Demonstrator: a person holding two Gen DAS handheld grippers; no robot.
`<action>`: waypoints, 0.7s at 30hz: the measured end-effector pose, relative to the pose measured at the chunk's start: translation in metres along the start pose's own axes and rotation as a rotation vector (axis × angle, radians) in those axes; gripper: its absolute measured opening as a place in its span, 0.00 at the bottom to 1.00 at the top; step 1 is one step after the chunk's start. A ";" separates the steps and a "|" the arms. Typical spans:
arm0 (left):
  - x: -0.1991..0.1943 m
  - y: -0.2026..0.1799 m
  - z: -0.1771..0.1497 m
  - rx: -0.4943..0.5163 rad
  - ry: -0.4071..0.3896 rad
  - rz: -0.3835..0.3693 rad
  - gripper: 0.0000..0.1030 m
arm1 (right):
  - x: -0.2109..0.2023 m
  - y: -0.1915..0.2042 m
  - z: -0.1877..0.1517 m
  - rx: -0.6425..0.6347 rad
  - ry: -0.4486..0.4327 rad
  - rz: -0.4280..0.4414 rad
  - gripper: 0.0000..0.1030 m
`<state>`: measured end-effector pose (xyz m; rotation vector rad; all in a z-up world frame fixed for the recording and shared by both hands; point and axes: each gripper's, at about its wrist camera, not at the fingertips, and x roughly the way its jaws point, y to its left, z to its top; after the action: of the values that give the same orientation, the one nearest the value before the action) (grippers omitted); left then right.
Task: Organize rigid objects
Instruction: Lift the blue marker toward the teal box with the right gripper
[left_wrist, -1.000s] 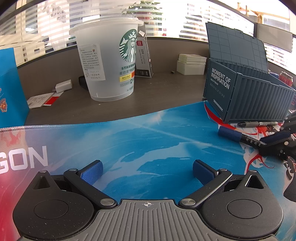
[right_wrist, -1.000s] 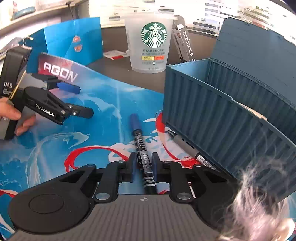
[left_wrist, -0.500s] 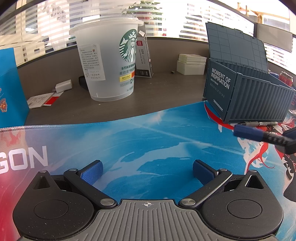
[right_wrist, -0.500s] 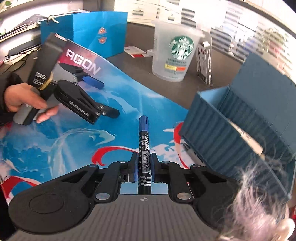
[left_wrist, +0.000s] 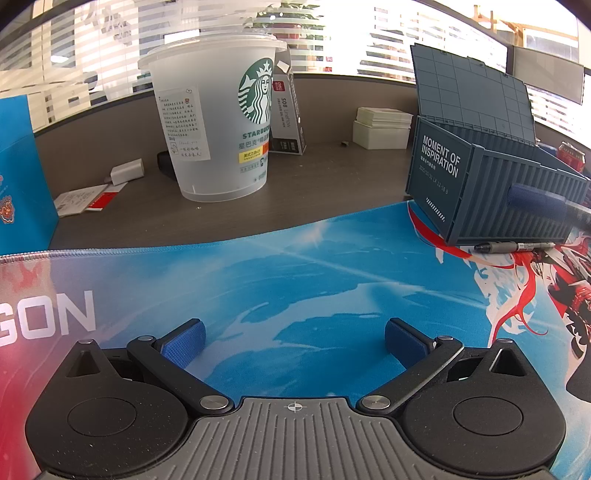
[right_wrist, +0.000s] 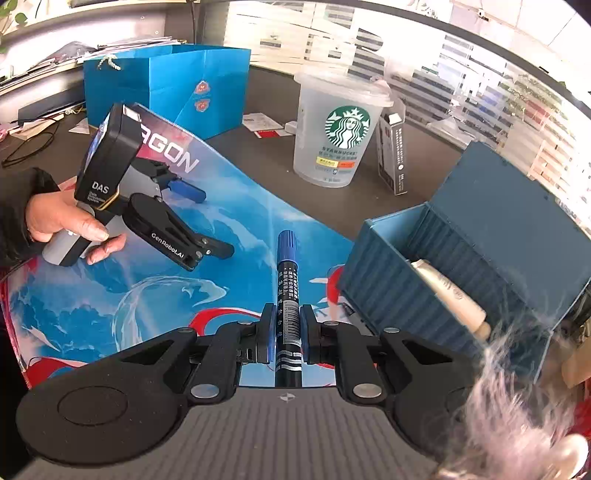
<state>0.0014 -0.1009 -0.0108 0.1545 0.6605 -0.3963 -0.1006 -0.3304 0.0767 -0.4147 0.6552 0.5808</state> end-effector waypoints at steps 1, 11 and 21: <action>0.000 0.000 0.000 0.000 0.000 0.000 1.00 | -0.002 0.000 0.001 -0.004 -0.001 -0.005 0.12; 0.000 0.000 0.000 0.000 0.000 0.000 1.00 | -0.014 -0.012 0.008 -0.024 0.020 -0.039 0.12; 0.000 0.000 0.000 0.000 0.000 0.000 1.00 | -0.017 -0.035 0.015 -0.043 0.069 -0.082 0.12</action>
<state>0.0012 -0.1010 -0.0108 0.1550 0.6606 -0.3962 -0.0829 -0.3554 0.1048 -0.5012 0.6891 0.5052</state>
